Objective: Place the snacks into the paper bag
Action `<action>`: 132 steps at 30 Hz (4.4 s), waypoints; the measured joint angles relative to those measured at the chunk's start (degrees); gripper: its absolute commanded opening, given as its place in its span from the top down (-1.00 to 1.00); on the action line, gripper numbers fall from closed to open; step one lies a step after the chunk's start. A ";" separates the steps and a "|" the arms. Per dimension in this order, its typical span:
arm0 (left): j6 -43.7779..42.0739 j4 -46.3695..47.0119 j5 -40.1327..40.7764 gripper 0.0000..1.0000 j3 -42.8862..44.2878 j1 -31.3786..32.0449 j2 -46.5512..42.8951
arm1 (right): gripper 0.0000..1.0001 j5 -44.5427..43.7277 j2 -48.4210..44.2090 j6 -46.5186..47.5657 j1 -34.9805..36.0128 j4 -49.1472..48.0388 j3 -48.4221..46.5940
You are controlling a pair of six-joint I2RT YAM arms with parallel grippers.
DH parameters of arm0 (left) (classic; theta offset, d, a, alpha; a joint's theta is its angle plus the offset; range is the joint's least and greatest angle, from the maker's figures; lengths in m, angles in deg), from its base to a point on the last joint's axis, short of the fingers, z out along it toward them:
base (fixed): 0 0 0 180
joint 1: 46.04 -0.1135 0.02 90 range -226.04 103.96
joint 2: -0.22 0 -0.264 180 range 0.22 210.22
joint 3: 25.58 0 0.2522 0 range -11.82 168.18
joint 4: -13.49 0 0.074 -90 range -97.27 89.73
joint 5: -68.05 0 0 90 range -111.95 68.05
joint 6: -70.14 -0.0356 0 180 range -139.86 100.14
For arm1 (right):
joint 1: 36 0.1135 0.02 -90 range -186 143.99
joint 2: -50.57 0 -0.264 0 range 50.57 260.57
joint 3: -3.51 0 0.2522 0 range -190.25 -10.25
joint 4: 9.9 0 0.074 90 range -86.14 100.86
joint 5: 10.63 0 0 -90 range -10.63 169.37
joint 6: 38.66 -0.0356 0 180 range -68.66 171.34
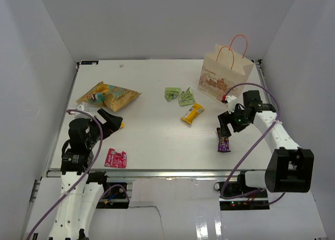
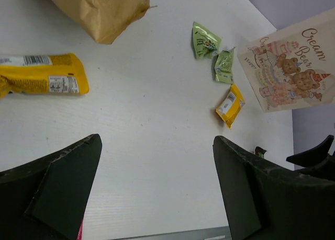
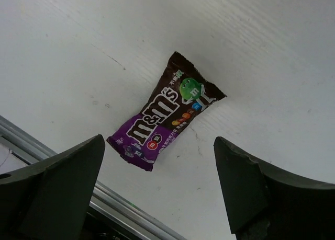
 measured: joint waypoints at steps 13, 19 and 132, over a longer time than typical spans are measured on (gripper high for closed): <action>10.27 -4.70 0.94 -0.96 -5.29 0.00 -0.98 | -0.35 -6.97 13.55 -13.29 3.43 -4.35 2.29; 11.08 -4.74 1.01 -0.96 -5.53 0.00 -0.92 | 0.19 -8.94 17.18 -16.76 4.22 -6.25 2.36; 6.27 41.09 -48.89 1.00 -2.86 14.58 33.51 | -0.75 31.21 0.42 7.58 22.62 -1.73 -18.78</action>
